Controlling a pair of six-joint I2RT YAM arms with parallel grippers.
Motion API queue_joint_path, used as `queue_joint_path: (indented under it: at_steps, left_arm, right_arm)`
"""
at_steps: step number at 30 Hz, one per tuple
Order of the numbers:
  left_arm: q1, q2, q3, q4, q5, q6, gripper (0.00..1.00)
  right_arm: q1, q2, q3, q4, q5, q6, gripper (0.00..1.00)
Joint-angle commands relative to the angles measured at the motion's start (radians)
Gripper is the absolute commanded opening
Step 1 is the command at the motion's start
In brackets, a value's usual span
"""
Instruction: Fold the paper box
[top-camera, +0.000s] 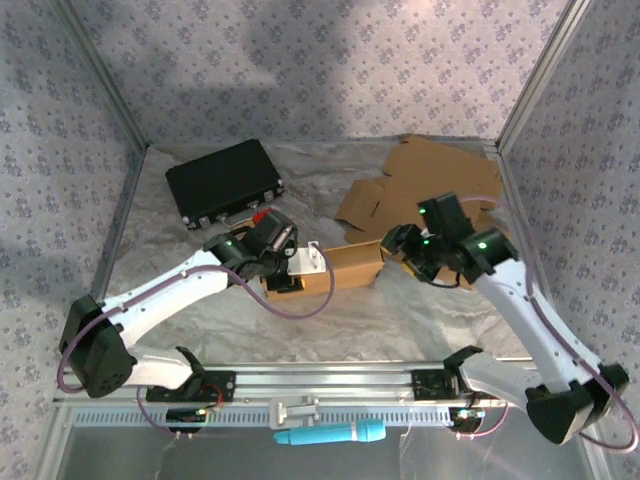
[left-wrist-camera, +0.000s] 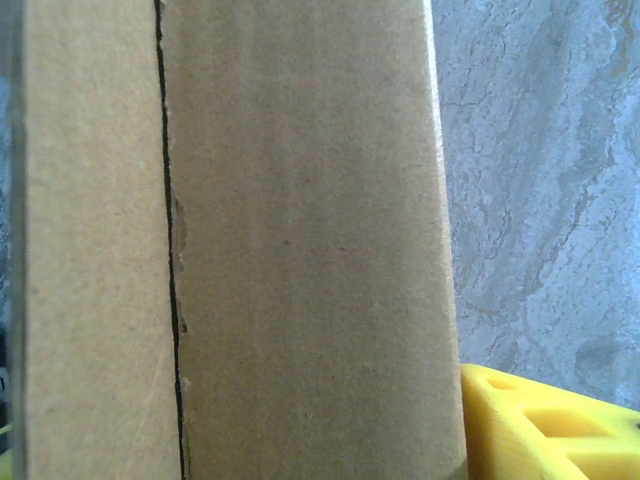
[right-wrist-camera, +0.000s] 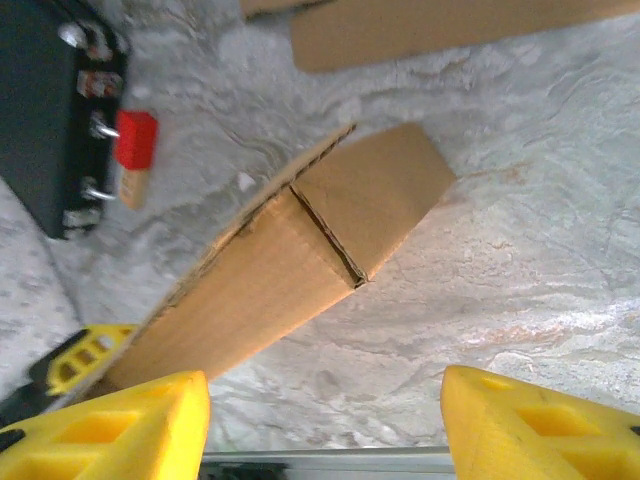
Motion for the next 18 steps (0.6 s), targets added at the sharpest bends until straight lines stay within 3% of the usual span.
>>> queue_joint_path:
  at_steps: [1,9,18]
  left_arm:
    - [0.004,0.002,0.042,-0.025,0.030,-0.016,0.62]
    - [0.005,0.007,0.046,-0.026,0.029,-0.019,0.64]
    - [0.005,0.007,0.056,-0.020,0.025,-0.015,0.66]
  right_arm:
    - [0.072,0.064,-0.012,0.070,0.109,0.051,0.63]
    - [0.110,0.145,-0.045,0.074,0.094,0.106,0.60]
    - [0.107,0.230,-0.031,-0.062,0.086,0.123,0.51]
